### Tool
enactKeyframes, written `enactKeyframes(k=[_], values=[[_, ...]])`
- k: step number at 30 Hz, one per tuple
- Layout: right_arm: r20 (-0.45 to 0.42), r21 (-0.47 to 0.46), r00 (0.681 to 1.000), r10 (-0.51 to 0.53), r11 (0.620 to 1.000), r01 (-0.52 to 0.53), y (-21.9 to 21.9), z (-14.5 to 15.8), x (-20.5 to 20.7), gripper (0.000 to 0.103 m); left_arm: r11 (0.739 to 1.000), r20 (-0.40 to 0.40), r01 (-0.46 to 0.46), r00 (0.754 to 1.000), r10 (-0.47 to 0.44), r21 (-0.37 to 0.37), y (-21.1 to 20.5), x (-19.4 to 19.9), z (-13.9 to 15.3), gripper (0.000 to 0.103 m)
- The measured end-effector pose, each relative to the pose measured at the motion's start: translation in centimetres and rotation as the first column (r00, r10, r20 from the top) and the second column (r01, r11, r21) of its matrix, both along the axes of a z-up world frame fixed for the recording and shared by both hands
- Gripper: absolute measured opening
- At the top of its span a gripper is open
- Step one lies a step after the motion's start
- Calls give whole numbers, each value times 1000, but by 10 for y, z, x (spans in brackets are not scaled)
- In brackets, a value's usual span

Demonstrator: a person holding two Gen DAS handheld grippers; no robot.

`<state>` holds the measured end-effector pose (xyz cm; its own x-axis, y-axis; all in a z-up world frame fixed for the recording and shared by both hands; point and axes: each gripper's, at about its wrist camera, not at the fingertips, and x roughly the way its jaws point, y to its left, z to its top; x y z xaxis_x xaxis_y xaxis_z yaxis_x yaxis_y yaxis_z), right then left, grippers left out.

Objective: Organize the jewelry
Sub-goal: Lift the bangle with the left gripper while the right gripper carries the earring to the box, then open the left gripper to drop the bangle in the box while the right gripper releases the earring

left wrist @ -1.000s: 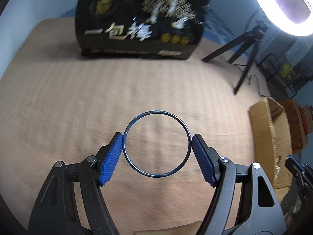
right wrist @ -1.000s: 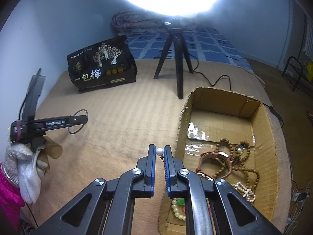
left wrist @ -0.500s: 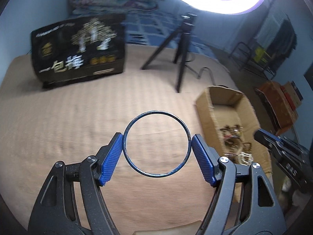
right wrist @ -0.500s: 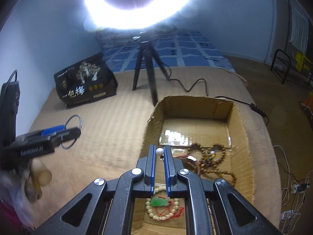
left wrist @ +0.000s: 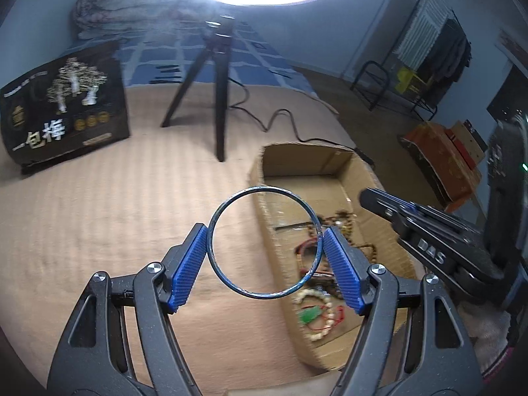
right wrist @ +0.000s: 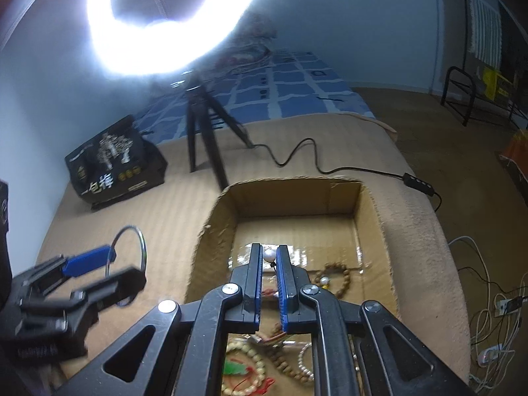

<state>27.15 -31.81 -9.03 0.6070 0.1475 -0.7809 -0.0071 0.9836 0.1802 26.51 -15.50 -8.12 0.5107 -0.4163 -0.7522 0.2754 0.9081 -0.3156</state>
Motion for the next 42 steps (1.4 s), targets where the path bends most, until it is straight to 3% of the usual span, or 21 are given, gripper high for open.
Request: enactKeyframes(k=[9, 29, 30, 32, 36, 38, 42], values=[[-24, 28, 999, -30, 999, 30, -16, -11, 9, 7, 999, -16, 46, 999, -46, -20, -34, -1, -8, 74], [-6, 27, 999, -46, 999, 46, -24, -8, 10, 8, 998, -6, 65, 998, -65, 20, -44, -5, -16, 74], [-4, 26, 999, -44, 999, 45, -23, -7, 10, 10, 998, -5, 66, 998, -66, 25, -45, -6, -16, 74], [8, 18, 999, -50, 999, 50, -24, -6, 9, 26, 997, -5, 70, 998, -70, 35, -47, -7, -17, 74], [17, 11, 998, -57, 998, 57, -24, -2, 9, 37, 995, -6, 75, 997, -75, 60, -50, -8, -18, 75], [24, 1, 998, -62, 998, 62, -23, 0, 8, 53, 995, -3, 74, 997, -74, 66, -50, -9, -17, 75], [28, -16, 998, -58, 998, 59, -21, 3, 7, 57, 995, -2, 69, 998, -69, 72, -49, -9, -15, 75]])
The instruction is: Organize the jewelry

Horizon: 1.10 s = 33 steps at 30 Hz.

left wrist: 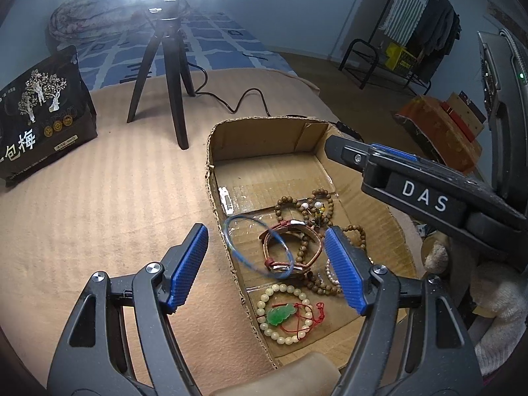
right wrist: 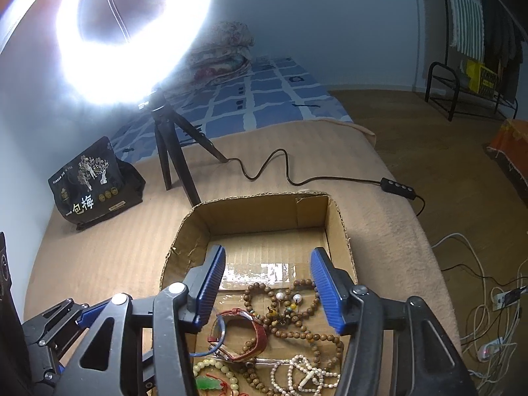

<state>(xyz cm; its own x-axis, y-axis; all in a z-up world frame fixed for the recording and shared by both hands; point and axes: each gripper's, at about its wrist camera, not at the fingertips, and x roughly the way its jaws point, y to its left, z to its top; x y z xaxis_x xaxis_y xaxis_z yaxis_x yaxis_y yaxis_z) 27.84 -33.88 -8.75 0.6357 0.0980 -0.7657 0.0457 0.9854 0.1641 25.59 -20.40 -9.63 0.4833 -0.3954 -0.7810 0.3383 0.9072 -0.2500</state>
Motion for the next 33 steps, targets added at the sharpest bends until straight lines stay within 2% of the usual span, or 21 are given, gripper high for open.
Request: enactKeyframes(k=[12, 16, 21, 26, 30, 33], values=[[25, -28, 1000, 17, 999, -16, 8, 21, -14, 61, 1000, 41, 5, 999, -6, 16, 8, -16, 18, 76], [35, -50, 999, 22, 999, -20, 12, 30, -24, 66, 1000, 66, 7, 998, -9, 25, 13, -27, 28, 76], [58, -77, 998, 38, 997, -33, 18, 46, -42, 67, 999, 100, 5, 995, -8, 33, 22, -43, 42, 76], [89, -74, 995, 44, 997, -37, 22, 63, -61, 73, 999, 137, 0, 991, -4, 33, 33, -63, 57, 76], [116, -82, 992, 55, 996, -46, 31, 76, -81, 74, 999, 177, -7, 984, 0, 39, 44, -83, 70, 76], [142, -87, 988, 55, 995, -43, 36, 86, -96, 80, 999, 194, -12, 981, 5, 35, 53, -98, 77, 76]])
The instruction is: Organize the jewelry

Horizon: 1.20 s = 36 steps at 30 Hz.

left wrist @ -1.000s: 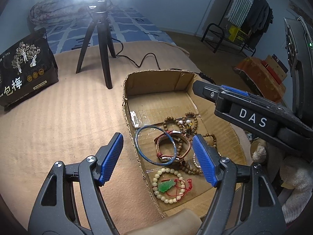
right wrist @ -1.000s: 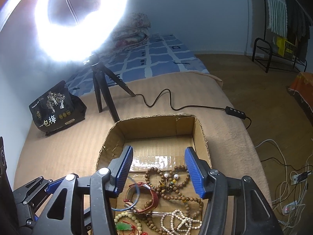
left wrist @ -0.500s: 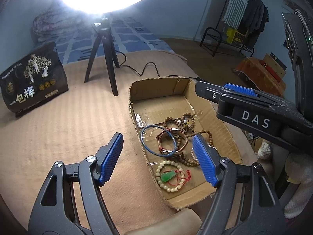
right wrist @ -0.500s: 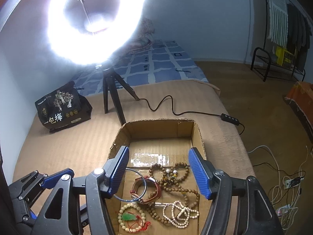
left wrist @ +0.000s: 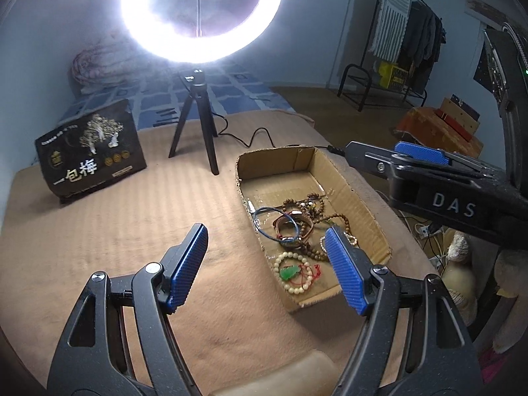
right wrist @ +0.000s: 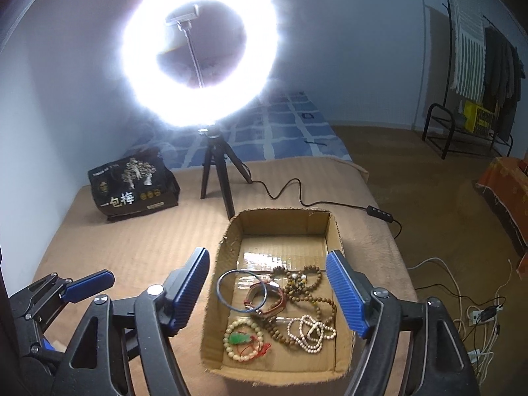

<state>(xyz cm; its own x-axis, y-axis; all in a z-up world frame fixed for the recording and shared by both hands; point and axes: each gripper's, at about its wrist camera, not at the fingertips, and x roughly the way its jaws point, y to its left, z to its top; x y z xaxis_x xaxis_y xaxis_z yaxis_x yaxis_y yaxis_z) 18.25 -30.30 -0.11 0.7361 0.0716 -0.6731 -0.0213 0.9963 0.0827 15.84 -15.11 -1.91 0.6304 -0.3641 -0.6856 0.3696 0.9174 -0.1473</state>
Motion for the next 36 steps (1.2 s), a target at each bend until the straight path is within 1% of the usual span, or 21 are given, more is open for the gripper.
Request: enactKeyframes(k=[1, 3, 7, 9, 11, 15, 16, 17, 18, 19, 21, 25, 26, 27, 31, 36], values=[[9, -2, 1000, 0, 1000, 0, 2, 3, -4, 82, 1000, 7, -3, 1000, 3, -5, 4, -5, 3, 77], [29, -11, 1000, 0, 1000, 0, 7, 9, -15, 85, 1000, 18, -8, 1000, 9, -14, 9, -14, 7, 84], [61, -38, 998, 12, 999, -9, 19, 18, -33, 88, 1000, 48, -10, 999, 10, -3, 16, -32, 20, 85], [74, -48, 997, 15, 999, -11, 23, 20, -41, 90, 1000, 75, -8, 997, 7, 17, 19, -40, 25, 89], [86, -56, 996, 15, 998, -10, 26, 22, -48, 91, 1000, 96, -10, 995, 8, 19, 22, -48, 29, 92], [95, -60, 996, 3, 998, 2, 29, 23, -56, 92, 1000, 108, -18, 994, 16, 13, 31, -59, 31, 92], [98, -60, 995, 1, 998, 5, 30, 23, -59, 93, 1000, 109, -17, 994, 16, 12, 32, -61, 32, 92], [102, -64, 995, -2, 998, 9, 31, 22, -61, 100, 1000, 118, -19, 993, 17, 16, 33, -64, 32, 92], [118, -74, 993, -15, 997, 24, 33, 22, -66, 103, 1000, 125, -21, 992, 18, 20, 35, -66, 32, 92], [133, -83, 991, -21, 996, 32, 34, 21, -70, 103, 999, 140, -26, 990, 21, 30, 35, -69, 32, 92], [144, -99, 989, -23, 994, 37, 37, 19, -76, 103, 999, 144, -27, 989, 21, 43, 36, -73, 31, 92], [140, -75, 990, -24, 997, 35, 40, 13, -82, 103, 998, 128, -32, 991, 26, 46, 38, -75, 25, 93], [140, -77, 990, -27, 996, 38, 41, 12, -83, 103, 998, 125, -44, 991, 37, 48, 39, -75, 24, 96], [142, -80, 989, -30, 996, 41, 41, 11, -84, 103, 997, 122, -51, 992, 45, 50, 40, -74, 22, 103], [147, -93, 988, -39, 994, 53, 42, 5, -86, 103, 993, 116, -100, 989, 92, 62, 44, -69, 18, 103], [128, -78, 990, -59, 995, 69, 35, -3, -81, 103, 993, 107, -104, 990, 97, 63, 46, -62, 13, 103]])
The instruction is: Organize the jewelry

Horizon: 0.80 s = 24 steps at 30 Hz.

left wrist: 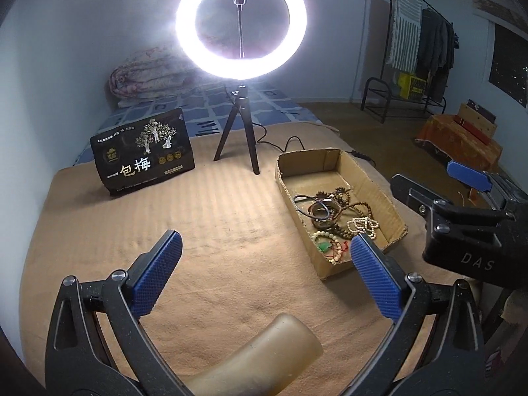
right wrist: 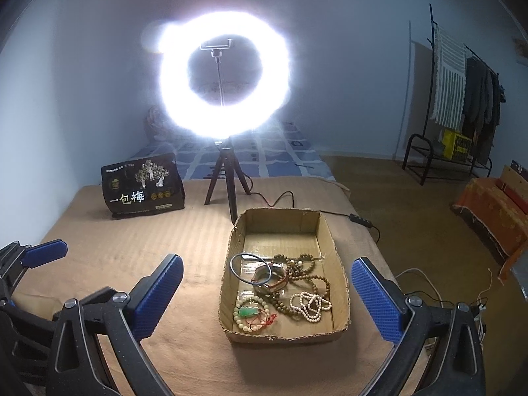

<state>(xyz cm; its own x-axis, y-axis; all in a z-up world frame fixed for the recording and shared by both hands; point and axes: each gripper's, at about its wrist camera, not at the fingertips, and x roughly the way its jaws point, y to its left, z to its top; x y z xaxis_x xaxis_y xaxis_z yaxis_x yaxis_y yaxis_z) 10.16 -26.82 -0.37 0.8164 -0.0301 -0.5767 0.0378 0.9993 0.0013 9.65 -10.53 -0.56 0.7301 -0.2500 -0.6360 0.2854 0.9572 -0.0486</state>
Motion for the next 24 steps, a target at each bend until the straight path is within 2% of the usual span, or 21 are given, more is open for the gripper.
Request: enactKeyframes(k=[24], values=[[-17, -5, 1000, -19, 1000, 19, -7, -11, 11, 103, 1000, -5, -11, 1000, 11, -2, -2, 9, -5, 103]])
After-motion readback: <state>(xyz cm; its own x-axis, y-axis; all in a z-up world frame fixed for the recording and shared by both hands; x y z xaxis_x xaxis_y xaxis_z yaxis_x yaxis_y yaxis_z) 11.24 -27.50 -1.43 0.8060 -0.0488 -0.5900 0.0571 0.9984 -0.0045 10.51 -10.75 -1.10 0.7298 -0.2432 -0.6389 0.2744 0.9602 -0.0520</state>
